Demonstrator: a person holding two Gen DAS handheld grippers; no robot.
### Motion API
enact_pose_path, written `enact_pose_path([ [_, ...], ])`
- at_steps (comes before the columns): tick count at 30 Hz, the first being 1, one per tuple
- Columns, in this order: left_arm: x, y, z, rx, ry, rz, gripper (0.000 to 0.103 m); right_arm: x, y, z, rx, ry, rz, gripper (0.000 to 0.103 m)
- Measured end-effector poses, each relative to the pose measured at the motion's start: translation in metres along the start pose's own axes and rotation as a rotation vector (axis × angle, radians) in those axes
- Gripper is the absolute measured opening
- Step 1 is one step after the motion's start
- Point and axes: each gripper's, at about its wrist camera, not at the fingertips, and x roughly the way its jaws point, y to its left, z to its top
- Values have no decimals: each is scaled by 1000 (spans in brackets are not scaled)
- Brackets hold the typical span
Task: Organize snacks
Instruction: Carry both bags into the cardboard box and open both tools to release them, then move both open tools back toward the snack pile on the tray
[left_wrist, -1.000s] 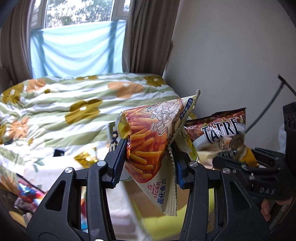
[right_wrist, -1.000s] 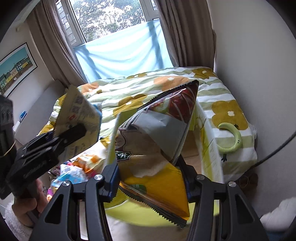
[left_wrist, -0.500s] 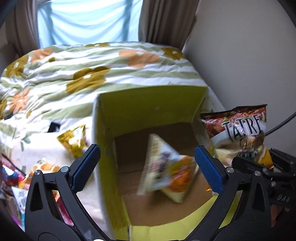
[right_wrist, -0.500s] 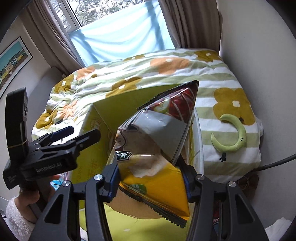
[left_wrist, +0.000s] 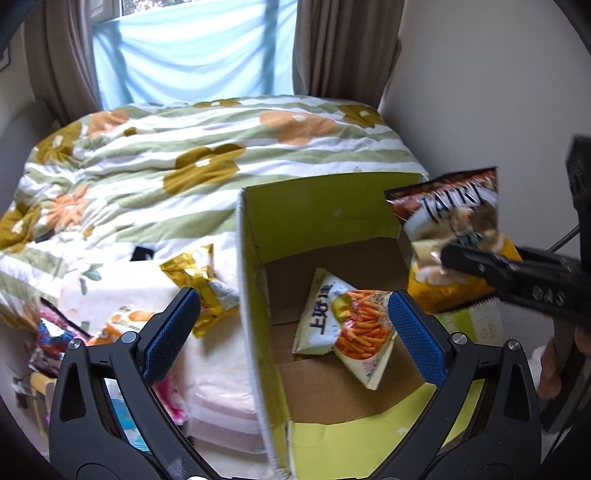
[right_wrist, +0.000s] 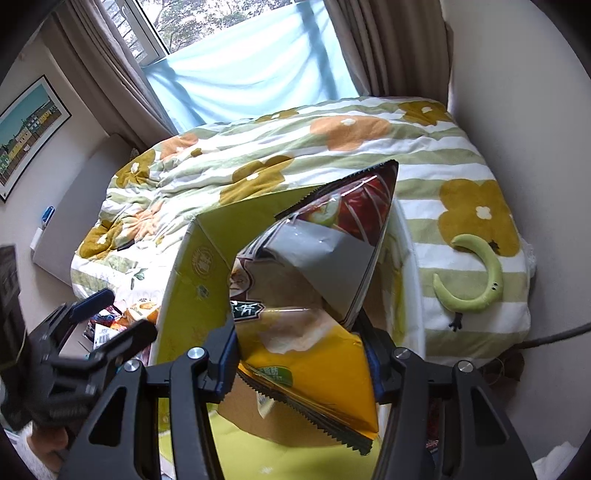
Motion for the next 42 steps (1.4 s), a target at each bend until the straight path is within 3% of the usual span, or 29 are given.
enact_pose_path([
  [3,-3,1,1,9,-6,19,101,14,3,9,-12,6,-12,59],
  [5,-3,3,1,5,-13,23,101,22,2,14,-6,10,-24,85],
  [7,-5,4,0,-1,-19,23,101,23,1,14,-2,1,-29,95],
  [12,-6,3,-1,-4,-33,41,101,16,4,4,-36,-9,-75,95],
  [17,-14,2,-2,-2,-53,42,101,6,1,-4,-28,15,-52,95],
  [23,-32,-2,-3,0,-90,44,101,-16,6,-11,-49,-24,-63,95],
  [35,-98,-3,-24,2,-169,115,101,-74,43,-30,-158,-130,-50,95],
  [42,-140,18,-50,-14,-206,137,101,-96,78,-55,-190,-173,-28,95],
])
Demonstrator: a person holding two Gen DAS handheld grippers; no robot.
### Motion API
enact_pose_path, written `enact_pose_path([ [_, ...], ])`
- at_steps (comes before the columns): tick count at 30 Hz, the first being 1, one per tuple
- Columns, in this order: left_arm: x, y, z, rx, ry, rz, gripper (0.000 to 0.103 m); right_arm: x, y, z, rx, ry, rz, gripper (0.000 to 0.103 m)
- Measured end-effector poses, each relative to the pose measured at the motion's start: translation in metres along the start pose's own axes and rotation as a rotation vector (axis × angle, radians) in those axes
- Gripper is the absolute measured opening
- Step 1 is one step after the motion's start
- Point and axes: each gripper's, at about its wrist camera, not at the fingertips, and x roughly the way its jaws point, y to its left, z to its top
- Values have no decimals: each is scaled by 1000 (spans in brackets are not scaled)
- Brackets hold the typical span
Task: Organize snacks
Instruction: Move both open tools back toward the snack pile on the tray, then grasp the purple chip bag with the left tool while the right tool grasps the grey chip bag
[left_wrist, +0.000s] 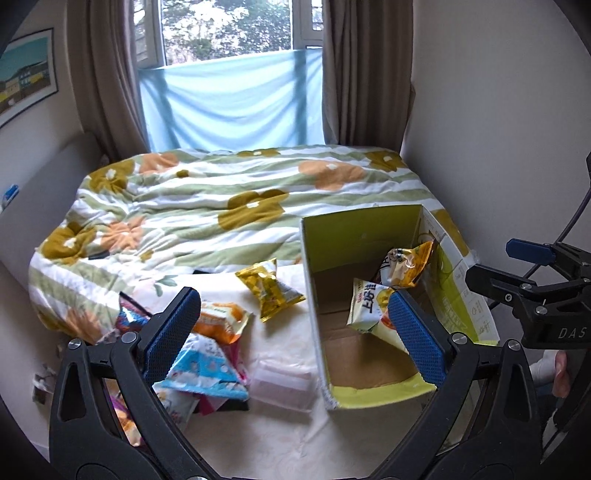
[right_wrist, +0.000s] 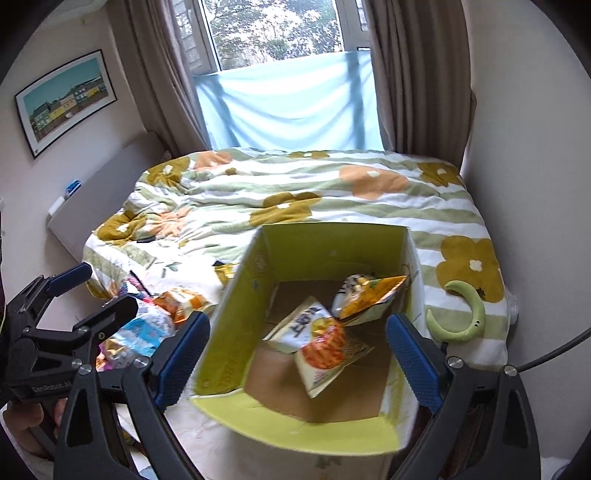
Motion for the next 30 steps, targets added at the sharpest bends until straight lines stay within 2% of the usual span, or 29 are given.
enact_pose_path([
  [6,-32,47,-24,-17,-17,2,101,-14,47,-17,-39,-32,-32,95],
  [14,-61,142,-76,-37,25,28,101,-10,116,-44,46,-47,22,95],
  [23,-53,238,-151,-79,139,-6,101,25,202,-83,102,-14,47,95],
  [30,-29,277,-197,-94,223,-53,101,72,248,-113,143,60,102,95],
])
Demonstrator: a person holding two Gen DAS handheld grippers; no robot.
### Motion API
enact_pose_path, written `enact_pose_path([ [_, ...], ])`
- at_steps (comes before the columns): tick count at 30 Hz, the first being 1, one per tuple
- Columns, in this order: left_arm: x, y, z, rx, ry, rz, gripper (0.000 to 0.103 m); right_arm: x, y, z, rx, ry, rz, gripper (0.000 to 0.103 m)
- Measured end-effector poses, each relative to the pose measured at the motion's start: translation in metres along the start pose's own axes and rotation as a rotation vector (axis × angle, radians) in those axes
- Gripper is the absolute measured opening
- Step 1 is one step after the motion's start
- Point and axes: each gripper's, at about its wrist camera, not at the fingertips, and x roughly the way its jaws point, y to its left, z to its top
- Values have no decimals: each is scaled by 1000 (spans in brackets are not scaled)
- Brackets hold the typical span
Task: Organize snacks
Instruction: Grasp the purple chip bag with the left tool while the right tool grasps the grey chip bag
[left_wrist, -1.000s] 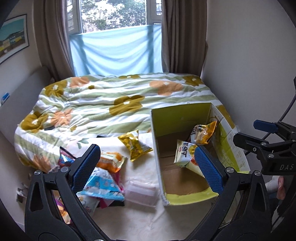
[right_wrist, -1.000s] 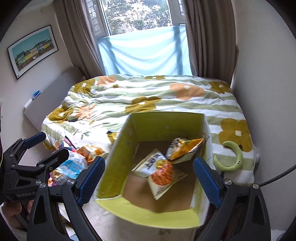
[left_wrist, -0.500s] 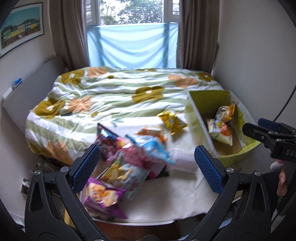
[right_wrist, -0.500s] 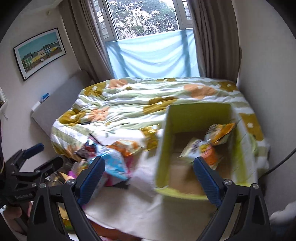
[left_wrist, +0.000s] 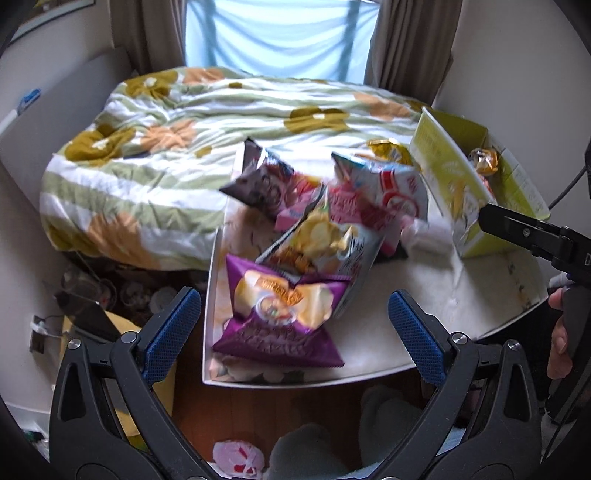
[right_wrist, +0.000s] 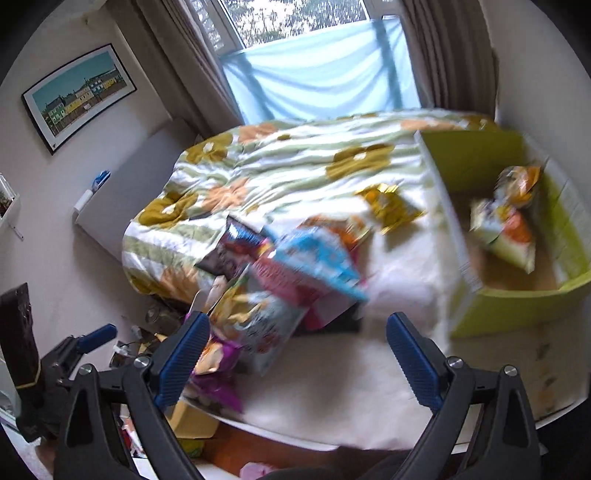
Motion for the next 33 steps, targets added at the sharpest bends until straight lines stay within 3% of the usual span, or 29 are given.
enact_pose_path([
  [9,54,9,-30,7,72,-24,101,67,25,-17,-99,68,56,95],
  [18,94,1,-36,50,89,50,101,121,39,-17,-345,119,122,95],
  [24,114,-5,-35,73,95,94,101,144,43,-17,-398,141,182,95],
  [33,117,5,-32,48,108,79,87,161,47,-15,-433,179,219,95],
])
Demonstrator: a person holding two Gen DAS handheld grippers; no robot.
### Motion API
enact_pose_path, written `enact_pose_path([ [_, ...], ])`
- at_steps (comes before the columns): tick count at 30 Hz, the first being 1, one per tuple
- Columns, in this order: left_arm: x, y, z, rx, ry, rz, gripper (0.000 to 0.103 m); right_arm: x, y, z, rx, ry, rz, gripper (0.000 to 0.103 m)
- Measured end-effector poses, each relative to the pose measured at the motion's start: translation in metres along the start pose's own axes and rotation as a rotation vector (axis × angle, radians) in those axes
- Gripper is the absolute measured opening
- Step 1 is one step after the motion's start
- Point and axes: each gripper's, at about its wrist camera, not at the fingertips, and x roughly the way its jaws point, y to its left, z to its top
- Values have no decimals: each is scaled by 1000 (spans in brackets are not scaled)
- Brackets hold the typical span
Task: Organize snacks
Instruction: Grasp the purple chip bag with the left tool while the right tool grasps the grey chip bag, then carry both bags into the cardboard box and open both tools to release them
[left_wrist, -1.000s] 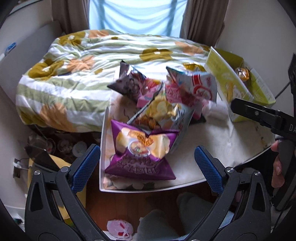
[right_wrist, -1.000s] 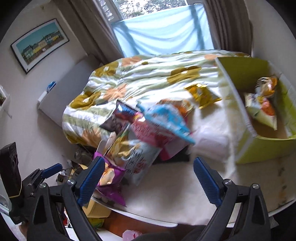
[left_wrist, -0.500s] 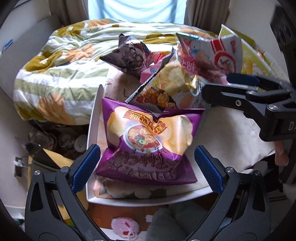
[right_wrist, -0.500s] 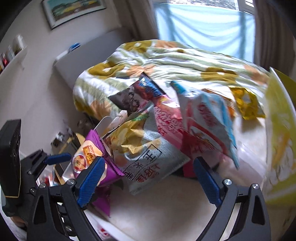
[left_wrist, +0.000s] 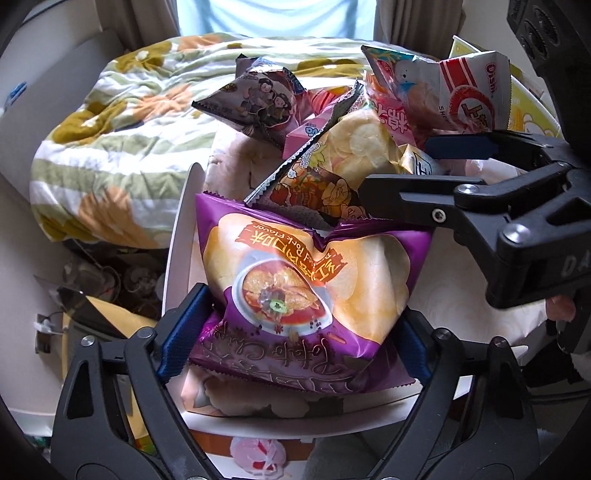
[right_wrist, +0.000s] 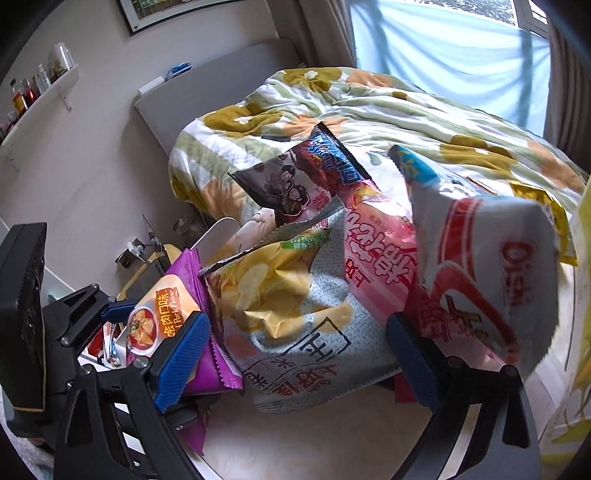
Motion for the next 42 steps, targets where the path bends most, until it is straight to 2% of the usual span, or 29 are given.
enact_pose_path([
  [6,-4,2,-1,-3,17,-16,82,11,3,6,-27,36,32,95],
  [12,-8,-8,-7,51,18,-5,79,23,4,8,-44,107,119,95],
  [17,-13,-11,-10,65,11,-3,77,32,-3,14,6,148,176,95],
  [21,-13,-13,-11,80,11,1,77,39,-1,14,7,172,181,95],
  [26,-14,-14,-13,92,11,6,76,42,1,12,14,177,192,78],
  [28,-16,-14,-12,84,9,1,75,39,-1,11,24,177,180,62],
  [29,-17,-13,-11,80,8,-3,75,39,-2,11,27,182,169,57],
  [32,-21,-11,-11,75,3,-10,74,32,-3,8,31,169,159,49],
  [42,-51,-9,-10,85,-44,-28,73,-5,14,8,11,68,57,45],
])
